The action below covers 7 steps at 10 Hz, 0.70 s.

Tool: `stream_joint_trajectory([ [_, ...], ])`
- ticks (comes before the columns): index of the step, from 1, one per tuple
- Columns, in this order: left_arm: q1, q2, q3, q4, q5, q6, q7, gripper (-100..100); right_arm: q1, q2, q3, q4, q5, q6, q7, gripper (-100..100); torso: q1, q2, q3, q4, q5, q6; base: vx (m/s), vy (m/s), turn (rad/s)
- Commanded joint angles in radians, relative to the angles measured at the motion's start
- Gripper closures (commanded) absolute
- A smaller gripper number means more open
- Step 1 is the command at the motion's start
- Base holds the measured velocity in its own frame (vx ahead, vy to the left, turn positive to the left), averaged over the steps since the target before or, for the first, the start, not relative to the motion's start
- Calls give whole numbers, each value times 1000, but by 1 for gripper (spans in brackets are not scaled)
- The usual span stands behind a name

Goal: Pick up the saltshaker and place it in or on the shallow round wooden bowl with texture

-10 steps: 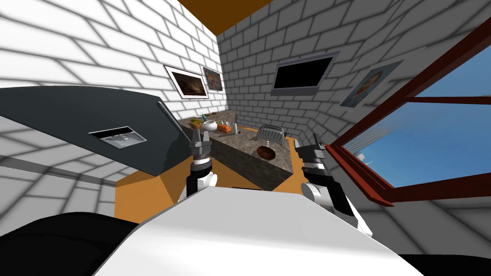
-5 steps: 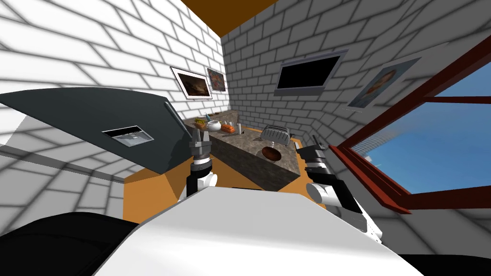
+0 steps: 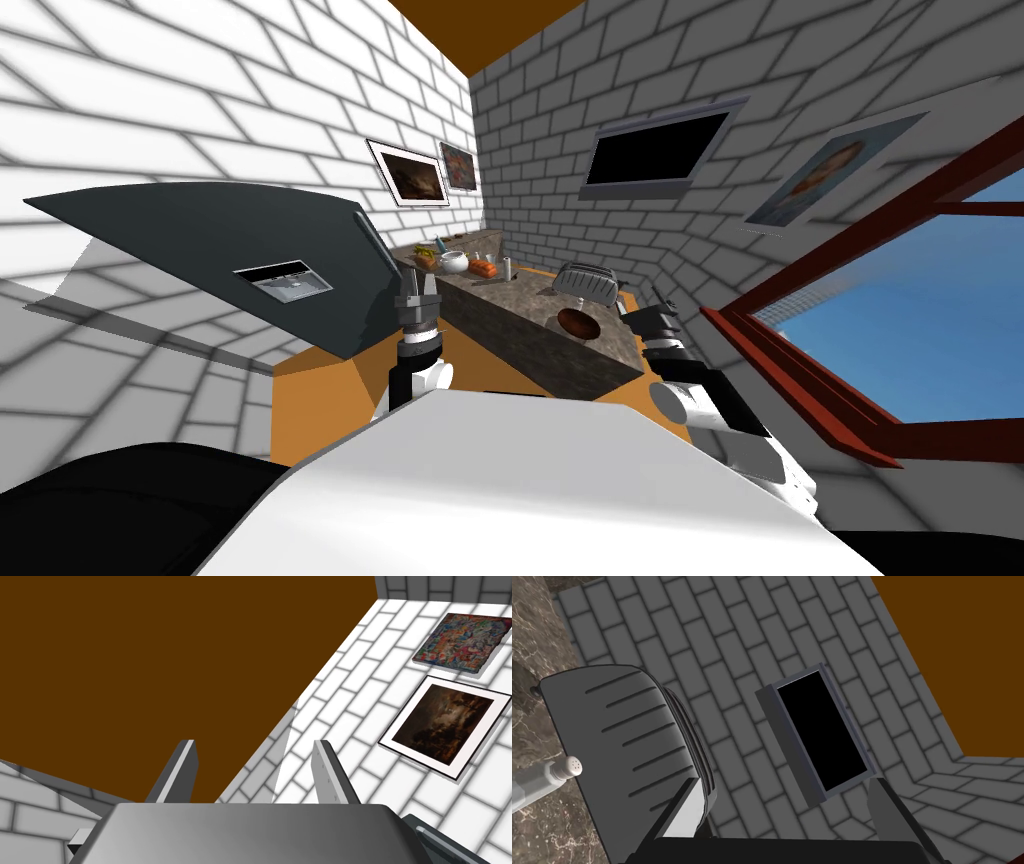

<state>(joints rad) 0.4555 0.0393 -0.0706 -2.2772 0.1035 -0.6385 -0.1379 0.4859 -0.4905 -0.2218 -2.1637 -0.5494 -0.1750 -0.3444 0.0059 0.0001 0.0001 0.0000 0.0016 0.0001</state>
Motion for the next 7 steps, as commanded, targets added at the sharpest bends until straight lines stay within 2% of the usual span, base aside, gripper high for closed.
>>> stream_joint_trajectory([
  [1, 0, 0, 0, 0, 0, 0, 0, 0, 4, -46, -21, 36, -50, 36, -33, -100, 0, 0, 0, 0, 0, 0, 34, 120, 80],
  [2, 0, 0, 0, 0, 0, 0, 0, 0, 4, -46, -21, 36, -73, 36, -33, -100, 1, -1, -1, 0, 0, 0, 30, 94, 38],
  [3, 0, 0, 0, 0, 0, 0, 0, 0, 6, -84, -37, 71, -107, 69, -62, -100, 0, -1, -1, 0, 0, 0, 32, 108, 97],
  [4, 0, 0, 0, 0, 0, 0, 0, 0, 6, -84, -37, 71, -129, 69, -62, -100, 0, -2, -1, 0, 0, 0, 35, 92, 34],
  [5, 0, 0, 0, 0, 0, 0, 0, 0, 9, -121, -54, 107, -163, 103, -92, -100, 0, -2, -1, 0, 0, 0, 36, 111, 95],
  [6, 0, 0, 0, 0, 0, 0, 0, 0, 9, -121, -54, 107, -186, 103, -92, -100, 1, -2, -1, 0, 0, 0, 29, 94, 36],
  [7, 0, 0, 0, 0, 0, 0, 0, 0, 13, -158, -71, 146, -224, 138, -125, -100, 0, -2, -1, 0, 0, 0, 49, 103, 97],
])
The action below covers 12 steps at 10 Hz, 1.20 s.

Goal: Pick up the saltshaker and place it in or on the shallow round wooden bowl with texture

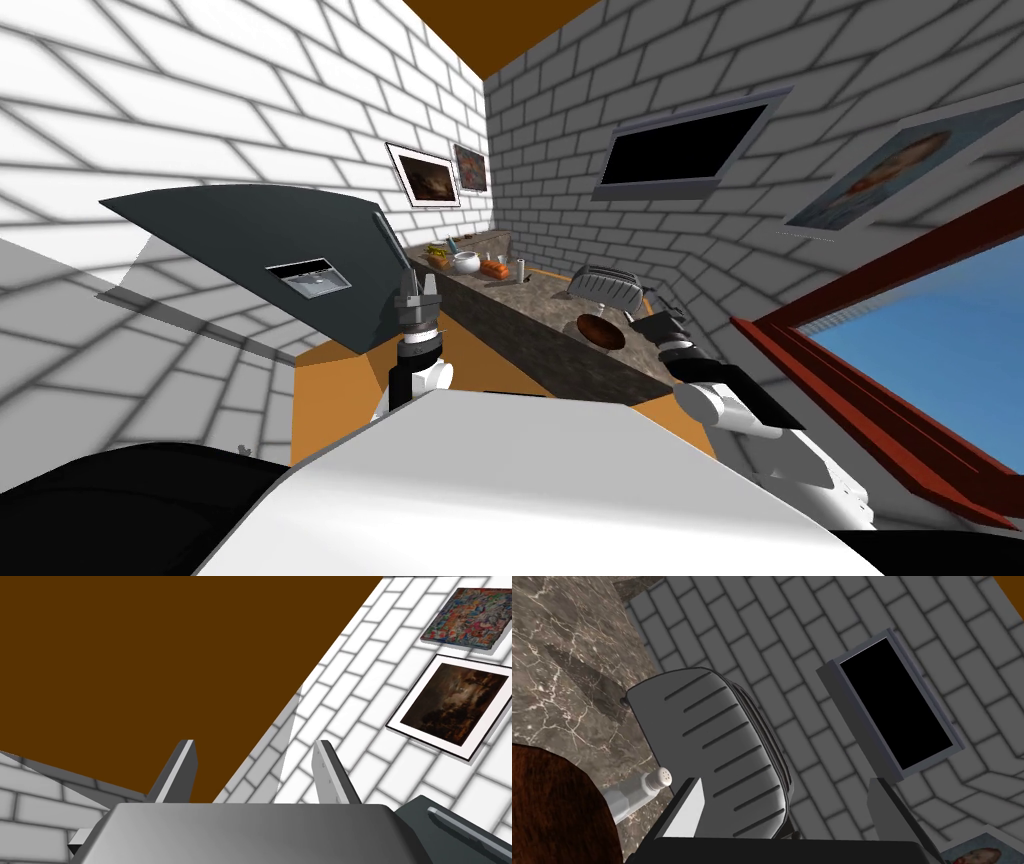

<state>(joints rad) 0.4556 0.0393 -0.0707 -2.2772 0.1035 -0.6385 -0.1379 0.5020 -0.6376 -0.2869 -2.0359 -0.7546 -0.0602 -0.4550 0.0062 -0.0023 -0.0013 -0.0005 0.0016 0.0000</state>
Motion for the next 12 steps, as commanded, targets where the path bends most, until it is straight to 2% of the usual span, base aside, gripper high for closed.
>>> stream_joint_trajectory([
  [1, 0, 0, 0, 0, 0, 0, 0, 0, -3, -11, -6, 18, -38, 24, -14, -100, 0, 0, 0, 0, 0, 0, 40, 84, 35],
  [2, 0, 0, 0, 0, 0, 0, 0, 0, 2, -47, -22, 59, -72, 60, -49, -100, -1, 0, 0, 0, 0, 0, 30, 126, 91],
  [3, 0, 0, 0, 0, 0, 0, 0, 0, 2, -47, -22, 59, -94, 60, -49, -100, 1, 1, 0, 0, 0, 0, 38, 89, 34],
  [4, 0, 0, 0, 0, 0, 0, 0, 0, 7, -82, -39, 93, -126, 97, -84, -100, -1, 1, 0, 0, 0, 0, 56, 77, 107],
  [5, 0, 0, 0, 0, 0, 0, 0, 0, 7, -82, -39, 102, -150, 97, -84, -100, -2, 0, 0, 0, 0, 0, 47, 72, 44],
  [6, 0, 0, 0, 0, 0, 0, 0, 0, 13, -116, -55, 144, -184, 134, -121, -100, -2, 0, 0, 0, 0, 0, 54, 96, 64],
  [7, 0, 0, 0, 0, 0, 0, 0, 0, 13, -116, -55, 146, -204, 134, -121, -100, -1, 0, 0, 0, 0, 0, 45, 84, 43],
  [8, 0, 0, 0, 0, 0, 0, 0, 0, 20, -149, -71, 191, -239, 164, -160, -100, -1, 0, 0, 0, 0, 0, 59, 101, 96],
  [9, 0, 0, 0, 0, 0, 0, 0, 0, 20, -149, -71, 191, -258, 172, -160, -100, 0, -1, 0, 0, 0, 0, 50, 76, 63],
  [10, 0, 0, 0, 0, 0, 0, 0, 0, 28, -181, -87, 227, -288, 211, -200, -100, -1, 0, 0, 0, 0, 0, 54, 93, 105],
  [11, 0, 0, 0, 0, 0, 0, 0, 0, 28, -181, -87, 238, -310, 211, -200, -100, -1, 0, 0, 0, 0, 0, 50, 66, 39],
  [12, 0, 0, 0, 0, 0, 0, 0, 0, 36, -211, -103, 275, -346, 249, -240, -100, -2, 0, 0, 0, 0, 1, 71, 72, 86],
])
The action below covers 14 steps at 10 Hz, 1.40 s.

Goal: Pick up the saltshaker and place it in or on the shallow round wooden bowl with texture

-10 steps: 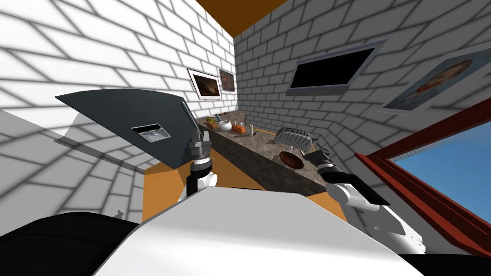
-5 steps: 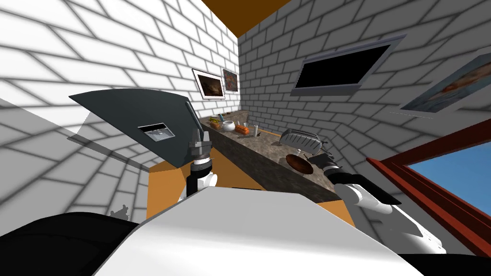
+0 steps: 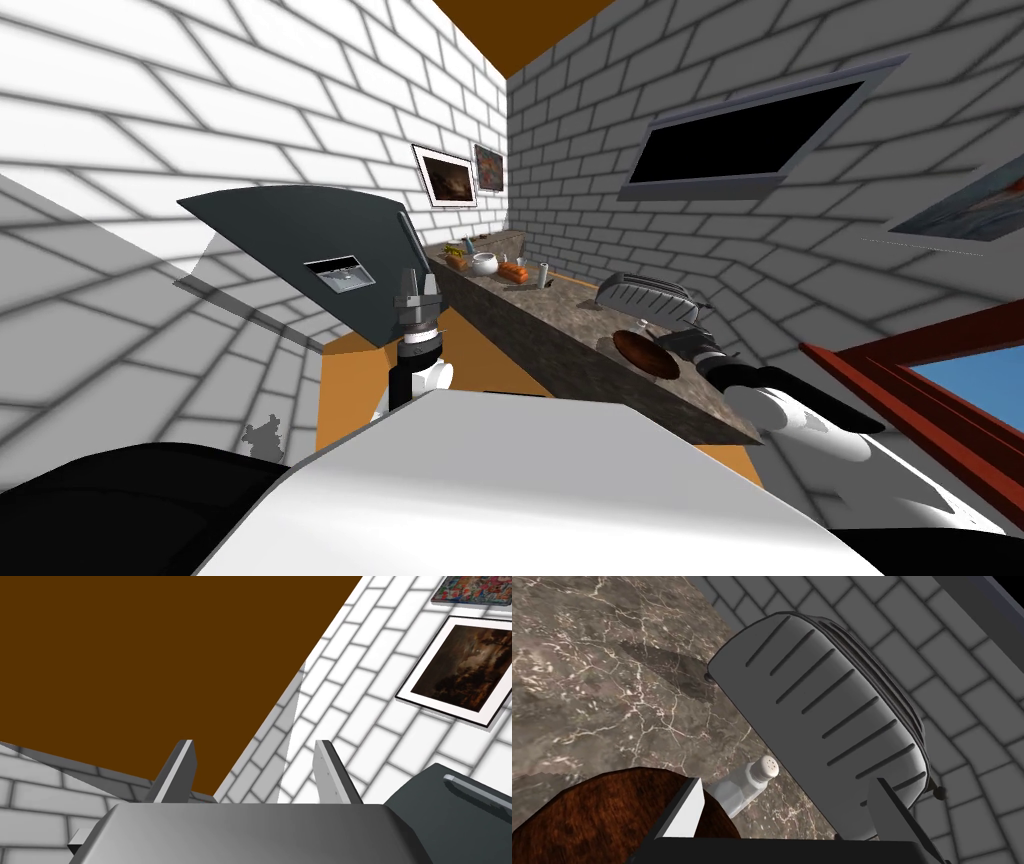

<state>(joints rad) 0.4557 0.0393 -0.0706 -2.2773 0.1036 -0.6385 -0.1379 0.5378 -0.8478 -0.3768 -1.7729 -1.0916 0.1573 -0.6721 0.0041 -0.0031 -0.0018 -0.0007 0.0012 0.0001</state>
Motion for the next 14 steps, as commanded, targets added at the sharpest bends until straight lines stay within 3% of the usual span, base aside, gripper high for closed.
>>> stream_joint_trajectory([
  [1, 0, 0, 0, 0, 0, 0, 0, 0, 0, 0, -13, 23, -24, 32, -23, -100, 0, 0, 0, 0, 0, 0, 59, 51, 48],
  [2, 0, 0, 0, 0, 0, 0, 0, 0, 8, -29, -28, 62, -69, 65, -64, -100, -1, 1, 0, 0, 0, 0, 54, 70, 107],
  [5, 0, 0, 0, 0, 0, 0, 0, 0, 18, -56, -43, 121, -120, 108, -106, -100, 0, 0, 0, 0, 0, 0, 64, 61, 58],
  [6, 0, 0, 0, 0, 0, 0, 0, 0, 27, -81, -57, 162, -165, 134, -142, -100, -1, 1, 0, 0, 0, 0, 64, 58, 93],
  [7, 0, 0, 0, 0, 0, 0, 0, 0, 27, -81, -57, 170, -165, 146, -148, -100, -1, 0, 0, 0, 0, 0, 54, 44, 47],
  [8, 0, 0, 0, 0, 0, 0, 0, 0, 37, -103, -69, 208, -208, 184, -187, -100, -1, 1, 0, 0, 0, 0, 72, 45, 95],
  [9, 0, 0, 0, 0, 0, 0, 0, 0, 37, -103, -69, 219, -208, 184, -190, -100, -2, 0, 0, 0, 0, 0, 65, 31, 43],
  [10, 0, 0, 0, 0, 0, 0, 0, 0, 48, -124, -81, 266, -249, 221, -216, -100, -2, 0, 0, 0, 0, 0, 81, 41, 74],
  [11, 0, 0, 0, 0, 0, 0, 0, 0, 48, -124, -81, 268, -249, 221, -229, -100, -2, 0, 0, 0, 0, 0, 67, 32, 47],
  [12, 0, 0, 0, 0, 0, 0, 0, 0, 59, -143, -92, 316, -287, 256, -254, -100, -2, 0, 0, 0, -1, 0, 60, 35, 98],
  [13, 0, 0, 0, 0, 0, 0, 0, 0, 59, -143, -92, 316, -287, 256, -271, -100, -2, 1, 0, 0, 0, 0, 51, 32, 45],
  [14, 0, 0, 0, 0, 0, 0, 0, 0, 69, -159, -101, 360, -322, 291, -310, -100, -2, 1, 1, 0, 0, 1, 74, 38, 73],
])
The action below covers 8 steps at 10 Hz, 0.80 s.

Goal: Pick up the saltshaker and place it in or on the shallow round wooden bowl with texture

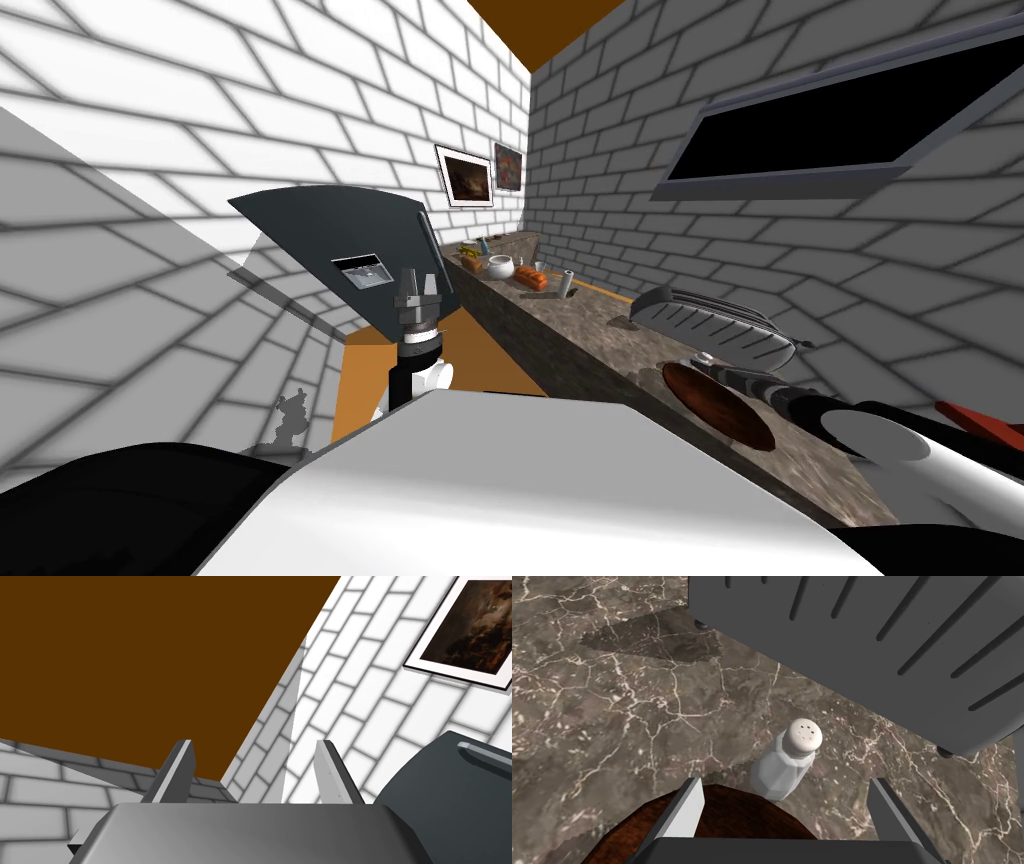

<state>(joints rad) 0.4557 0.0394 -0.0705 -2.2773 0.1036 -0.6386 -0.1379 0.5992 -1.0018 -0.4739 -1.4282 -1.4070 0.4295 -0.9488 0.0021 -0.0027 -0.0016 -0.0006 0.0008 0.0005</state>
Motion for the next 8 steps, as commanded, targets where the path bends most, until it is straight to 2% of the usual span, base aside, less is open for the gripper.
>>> stream_joint_trajectory([
  [1, 0, 0, 0, 0, 0, 0, 0, 0, 8, -5, -4, 17, -7, 19, -34, -100, 0, 0, 0, 0, 0, 0, 64, 26, 42],
  [3, 0, 0, 0, 0, 0, 0, 0, 0, 29, -33, -20, 90, -63, 83, -108, -100, 0, 0, 0, 0, 0, 0, 84, 26, 99],
  [4, 0, 0, 0, 0, 0, 0, 0, 0, 29, -33, -20, 104, -70, 83, -108, -100, -1, -1, -1, 0, 0, 0, 76, 11, 42],
  [5, 0, 0, 0, 0, 0, 0, 0, 0, 39, -44, -26, 143, -96, 112, -142, -100, -1, -1, 0, 0, 0, 0, 70, 20, 76],
  [6, 0, 0, 0, 0, 0, 0, 0, 0, 39, -44, -26, 143, -96, 112, -142, -100, -1, 0, 0, 0, 0, 0, 55, 15, 43],
  [7, 0, 0, 0, 0, 0, 0, 0, 0, 48, -52, -31, 178, -121, 138, -173, -100, -1, 1, 0, 0, 0, 0, 67, 13, 85],
  [8, 0, 0, 0, 0, 0, 0, 0, 0, 48, -52, -31, 179, -121, 138, -173, -100, -1, 0, 0, 0, 0, 0, 63, 4, 28],
])
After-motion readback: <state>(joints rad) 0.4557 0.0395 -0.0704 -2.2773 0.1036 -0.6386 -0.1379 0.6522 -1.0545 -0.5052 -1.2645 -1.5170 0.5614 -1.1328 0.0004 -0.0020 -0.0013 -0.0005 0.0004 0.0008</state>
